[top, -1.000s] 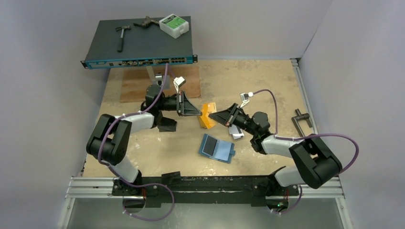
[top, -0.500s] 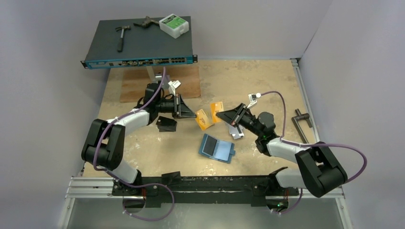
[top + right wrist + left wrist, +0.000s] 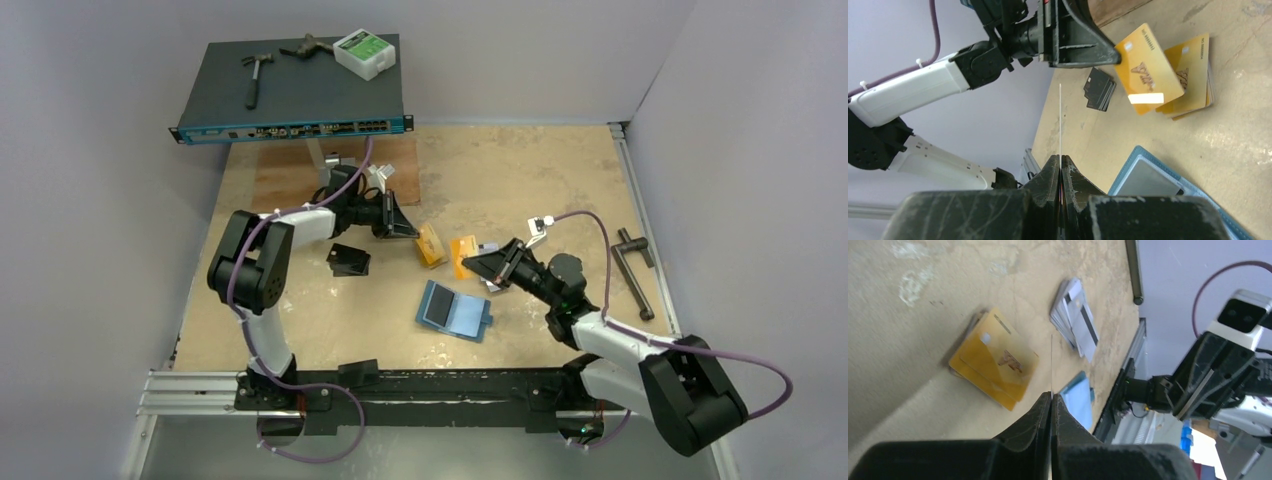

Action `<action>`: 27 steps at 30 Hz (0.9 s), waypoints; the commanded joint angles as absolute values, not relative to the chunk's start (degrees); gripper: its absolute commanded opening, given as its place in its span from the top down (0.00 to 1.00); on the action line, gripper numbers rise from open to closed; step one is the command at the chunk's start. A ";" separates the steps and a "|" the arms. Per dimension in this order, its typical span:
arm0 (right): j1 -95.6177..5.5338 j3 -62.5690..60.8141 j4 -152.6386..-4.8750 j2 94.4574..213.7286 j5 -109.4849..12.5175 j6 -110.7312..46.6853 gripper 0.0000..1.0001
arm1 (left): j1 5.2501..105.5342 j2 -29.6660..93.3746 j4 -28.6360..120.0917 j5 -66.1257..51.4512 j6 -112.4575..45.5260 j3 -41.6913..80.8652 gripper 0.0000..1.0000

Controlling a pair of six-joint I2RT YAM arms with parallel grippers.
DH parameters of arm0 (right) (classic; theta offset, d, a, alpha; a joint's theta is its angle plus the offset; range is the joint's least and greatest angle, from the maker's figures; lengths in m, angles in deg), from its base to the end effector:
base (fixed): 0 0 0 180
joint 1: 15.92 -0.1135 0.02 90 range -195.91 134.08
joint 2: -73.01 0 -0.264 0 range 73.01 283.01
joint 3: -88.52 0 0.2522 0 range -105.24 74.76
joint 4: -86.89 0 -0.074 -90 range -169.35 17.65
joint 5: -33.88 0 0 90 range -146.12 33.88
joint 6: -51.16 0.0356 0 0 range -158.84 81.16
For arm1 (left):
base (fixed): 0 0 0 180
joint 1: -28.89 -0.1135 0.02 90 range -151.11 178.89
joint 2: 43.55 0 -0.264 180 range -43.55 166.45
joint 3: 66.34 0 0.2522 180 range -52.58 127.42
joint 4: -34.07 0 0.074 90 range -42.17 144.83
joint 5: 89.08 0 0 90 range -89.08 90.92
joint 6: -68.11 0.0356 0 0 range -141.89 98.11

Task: Put the credit cards into the card holder
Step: Place the credit card in the storage box.

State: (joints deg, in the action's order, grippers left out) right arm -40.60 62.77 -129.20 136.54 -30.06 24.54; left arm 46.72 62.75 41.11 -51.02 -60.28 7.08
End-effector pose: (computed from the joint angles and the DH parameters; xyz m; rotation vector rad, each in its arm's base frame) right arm 0.1821 0.1009 0.1922 0.2135 1.8208 1.5047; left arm 0.3527 -0.1429 0.1684 0.1064 2.3993 -1.5216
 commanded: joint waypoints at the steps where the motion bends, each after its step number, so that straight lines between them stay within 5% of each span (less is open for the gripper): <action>1: -40.44 64.75 -126.39 132.50 -32.47 23.69 1.00 | 47.84 65.87 46.09 -46.21 -53.57 12.41 1.00; 7: -40.52 66.05 -124.90 129.98 -33.03 24.04 1.00 | 48.75 68.31 55.33 -39.19 -48.26 15.90 0.95; 13: -40.50 66.01 -120.92 128.82 -32.85 22.59 1.00 | 49.37 65.03 58.88 -36.53 -45.18 14.60 0.56; 20: -40.57 64.03 -103.99 121.81 -32.41 18.93 1.00 | 49.37 56.40 67.83 -36.46 -40.15 12.48 0.43; 22: -40.55 63.63 -96.46 118.26 -32.89 17.66 1.00 | 49.37 53.62 70.74 -36.98 -38.28 11.83 0.29; 24: -40.53 64.03 -89.92 114.29 -33.04 17.57 1.00 | 49.37 51.16 72.55 -38.21 -37.50 10.80 0.01; 27: -40.51 64.21 -79.27 107.85 -33.30 17.51 1.00 | 50.28 48.72 74.22 -41.13 -36.80 9.03 0.00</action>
